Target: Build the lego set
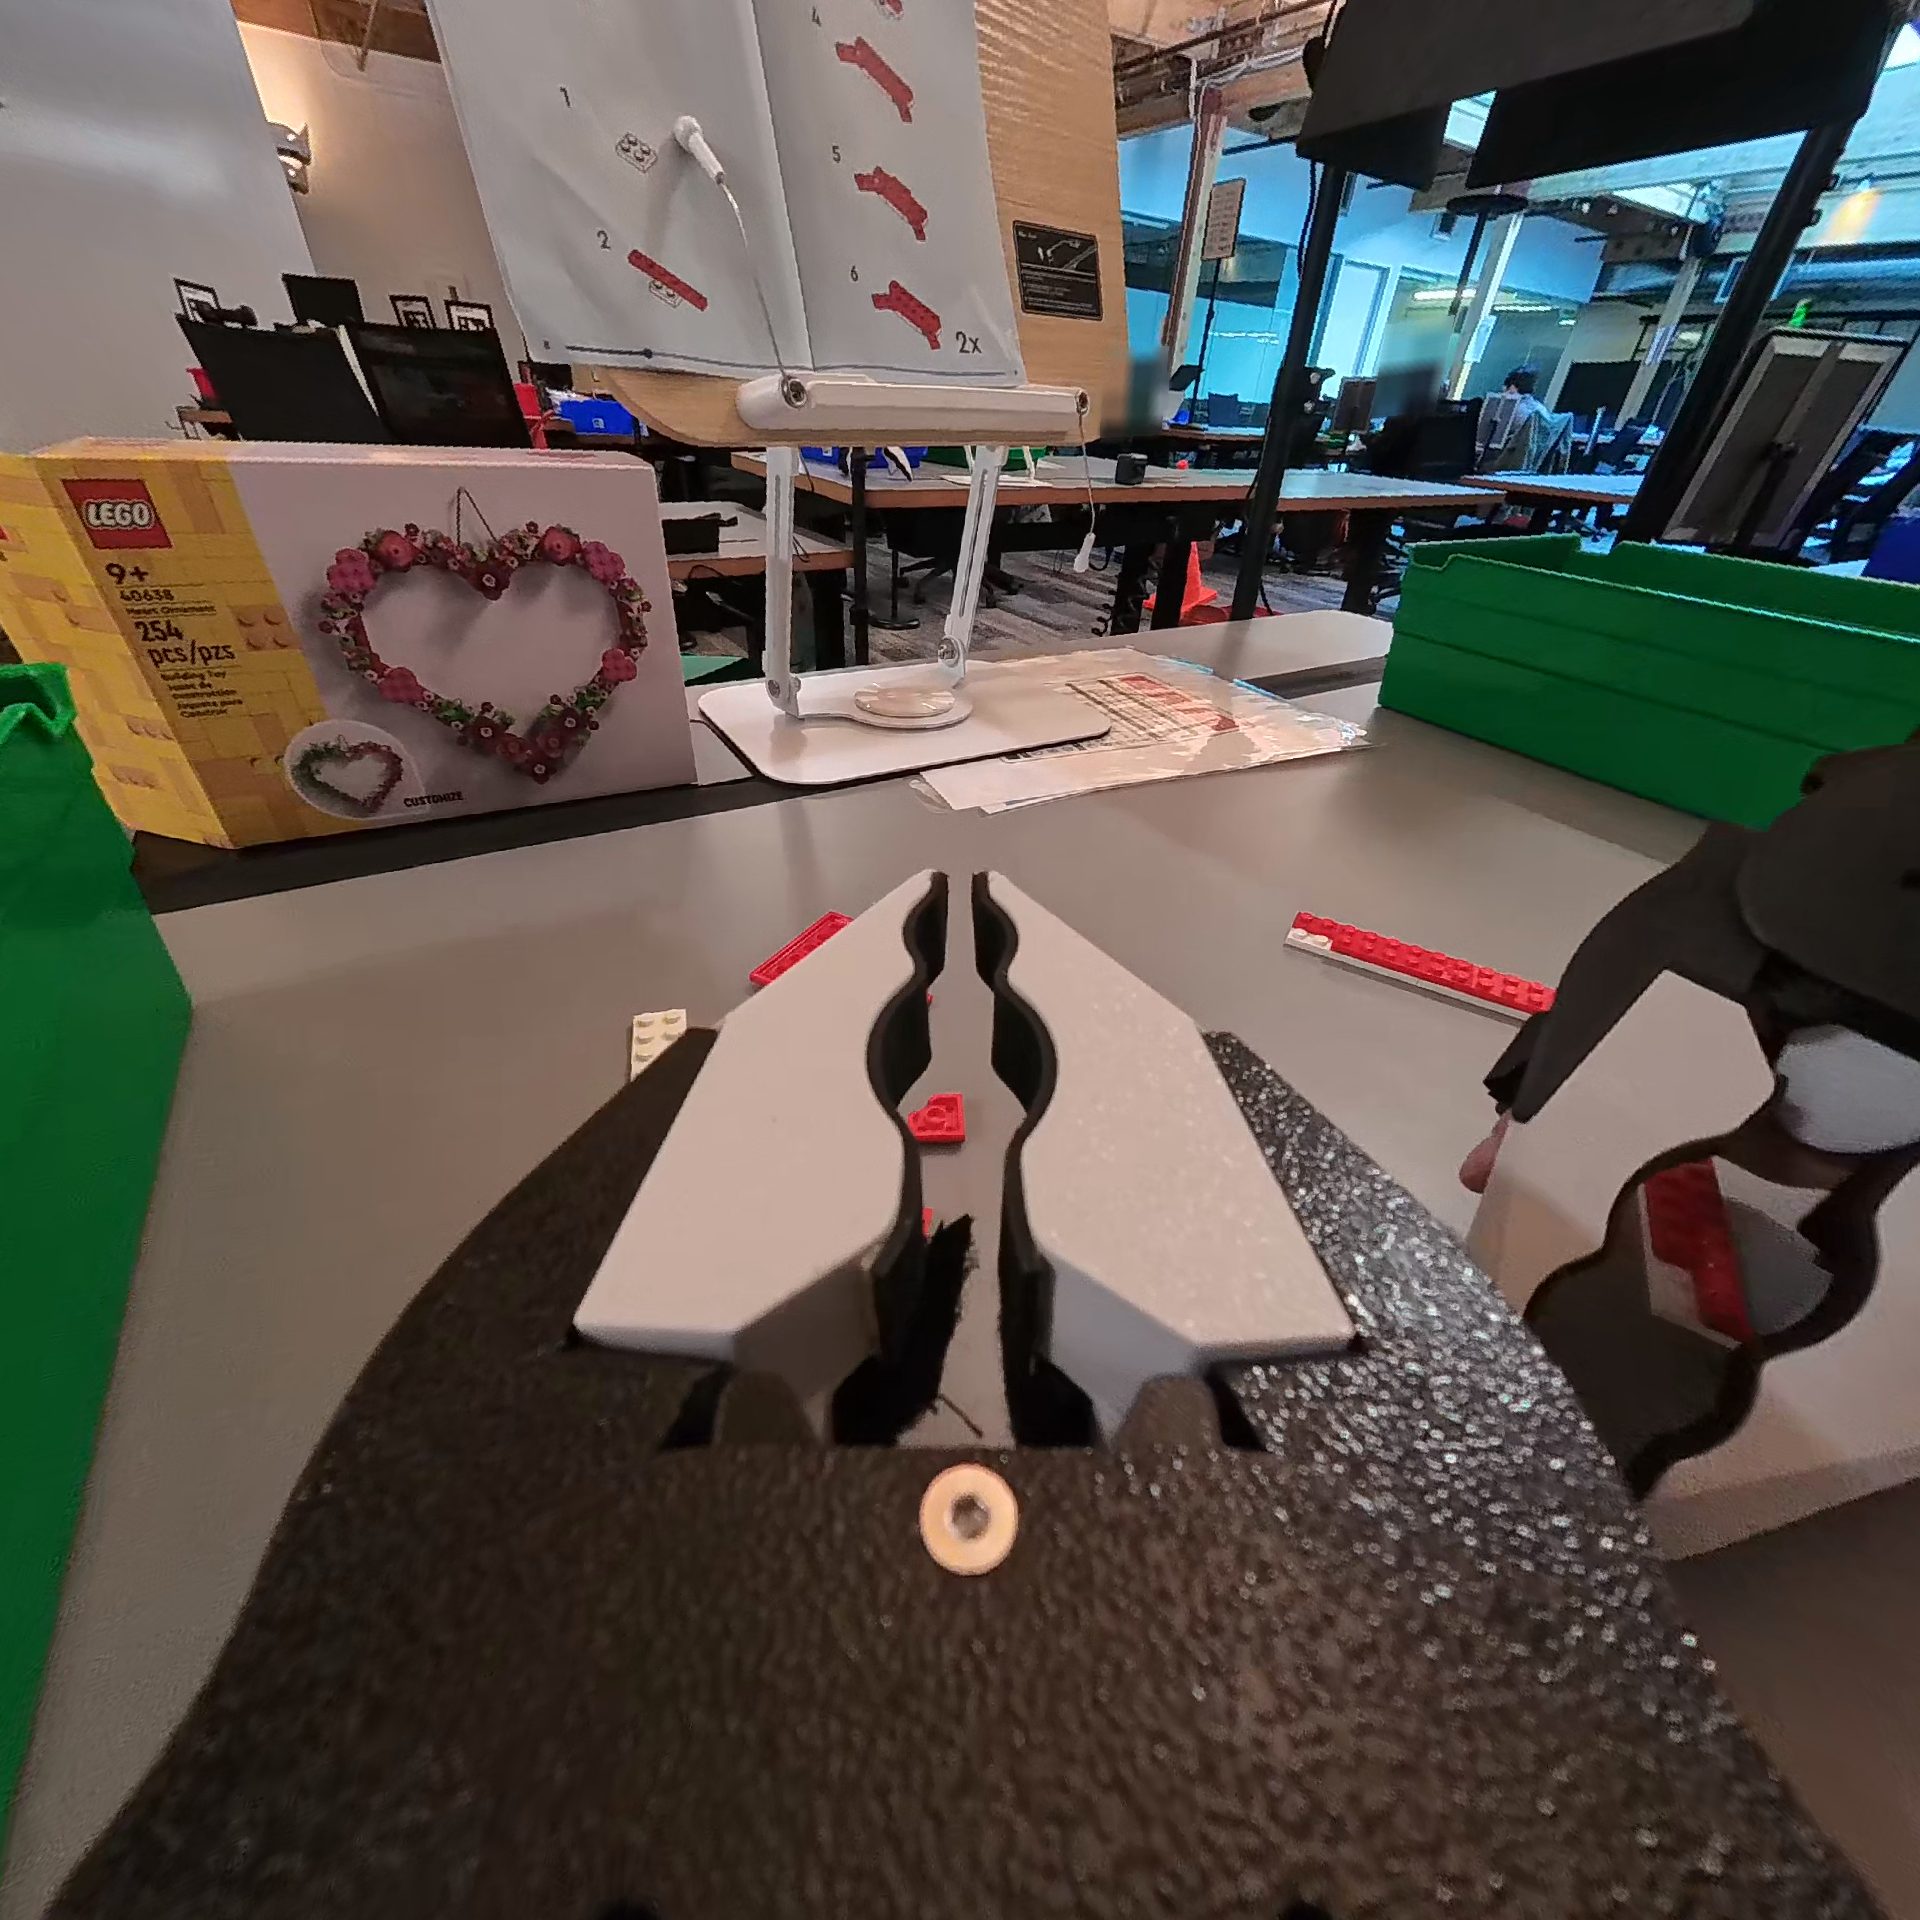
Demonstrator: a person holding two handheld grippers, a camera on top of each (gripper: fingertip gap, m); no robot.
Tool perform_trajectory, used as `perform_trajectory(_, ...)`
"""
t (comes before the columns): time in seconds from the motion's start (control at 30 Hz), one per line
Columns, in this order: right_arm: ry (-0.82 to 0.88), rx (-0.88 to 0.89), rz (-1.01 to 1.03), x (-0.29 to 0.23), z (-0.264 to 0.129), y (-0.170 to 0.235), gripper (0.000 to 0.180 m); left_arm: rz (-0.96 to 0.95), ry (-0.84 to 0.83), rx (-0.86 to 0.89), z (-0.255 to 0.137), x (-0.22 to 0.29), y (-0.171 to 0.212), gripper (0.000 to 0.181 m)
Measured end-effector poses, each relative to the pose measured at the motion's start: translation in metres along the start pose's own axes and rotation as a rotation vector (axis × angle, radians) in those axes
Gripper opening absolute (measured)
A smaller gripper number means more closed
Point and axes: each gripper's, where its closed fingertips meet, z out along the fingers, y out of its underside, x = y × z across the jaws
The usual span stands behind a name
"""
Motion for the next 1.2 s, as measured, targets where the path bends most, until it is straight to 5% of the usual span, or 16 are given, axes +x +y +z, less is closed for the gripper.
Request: perform_trajectory(1.2, -0.024, 0.045, 0.016, -0.014, -0.003, 0.004, 0.017, 0.009, 0.027, -0.021, 0.003, 0.007, 0.004, 0.002)
